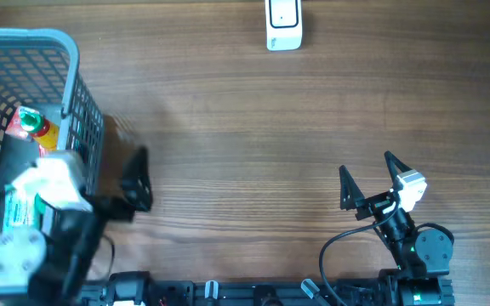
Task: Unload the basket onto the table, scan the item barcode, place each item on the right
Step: 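Reach the left gripper into the basket toward the sauce bottle, then grasp the red-yellow sauce bottle and lift it out with left gripper, then place the sauce bottle upright on the table, release, withdraw left gripper, then reach into the basket and grasp the green-capped Knorr jar, left gripper, then set the Knorr jar beside the sauce bottle and return left gripper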
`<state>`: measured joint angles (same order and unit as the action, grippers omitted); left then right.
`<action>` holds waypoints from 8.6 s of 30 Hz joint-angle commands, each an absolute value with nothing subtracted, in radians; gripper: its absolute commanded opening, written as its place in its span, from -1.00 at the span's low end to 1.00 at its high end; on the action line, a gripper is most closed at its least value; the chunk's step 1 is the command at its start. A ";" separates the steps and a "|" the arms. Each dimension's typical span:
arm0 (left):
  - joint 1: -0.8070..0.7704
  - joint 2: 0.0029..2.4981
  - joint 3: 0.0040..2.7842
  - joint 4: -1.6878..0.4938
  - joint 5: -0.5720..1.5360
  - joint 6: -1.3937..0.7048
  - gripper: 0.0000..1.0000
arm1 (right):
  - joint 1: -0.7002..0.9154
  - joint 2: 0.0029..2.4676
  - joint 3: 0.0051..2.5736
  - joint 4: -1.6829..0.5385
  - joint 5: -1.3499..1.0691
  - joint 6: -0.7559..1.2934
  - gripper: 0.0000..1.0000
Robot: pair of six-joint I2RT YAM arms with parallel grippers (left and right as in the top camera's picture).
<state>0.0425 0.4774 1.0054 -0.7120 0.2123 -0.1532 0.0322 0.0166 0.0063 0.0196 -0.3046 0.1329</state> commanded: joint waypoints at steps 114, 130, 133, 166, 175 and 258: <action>-0.522 1.912 1.715 -1.220 0.277 0.546 -0.35 | 0.037 0.014 0.005 0.023 -0.285 0.132 0.99; -0.450 1.905 1.715 -1.178 0.179 0.542 1.00 | 0.037 0.014 0.005 0.023 -0.285 0.132 0.99; -0.450 1.835 1.745 -1.183 0.155 0.472 1.00 | 0.037 0.014 0.005 0.023 -0.285 0.132 0.99; 0.751 1.409 1.031 -1.049 -0.119 -0.765 1.00 | 0.037 0.014 0.005 0.023 -0.285 0.132 0.99; 0.750 1.409 0.899 -0.841 0.001 -0.767 0.97 | 0.037 0.014 0.005 0.023 -0.285 0.132 0.99; -0.789 1.915 2.003 -1.087 -0.055 0.515 1.00 | 0.037 0.014 0.005 0.023 -0.285 0.132 0.99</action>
<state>-0.7895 2.0972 1.9442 -1.0920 -0.0486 0.5510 0.0349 0.0212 0.0063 0.0216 -0.2909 0.1329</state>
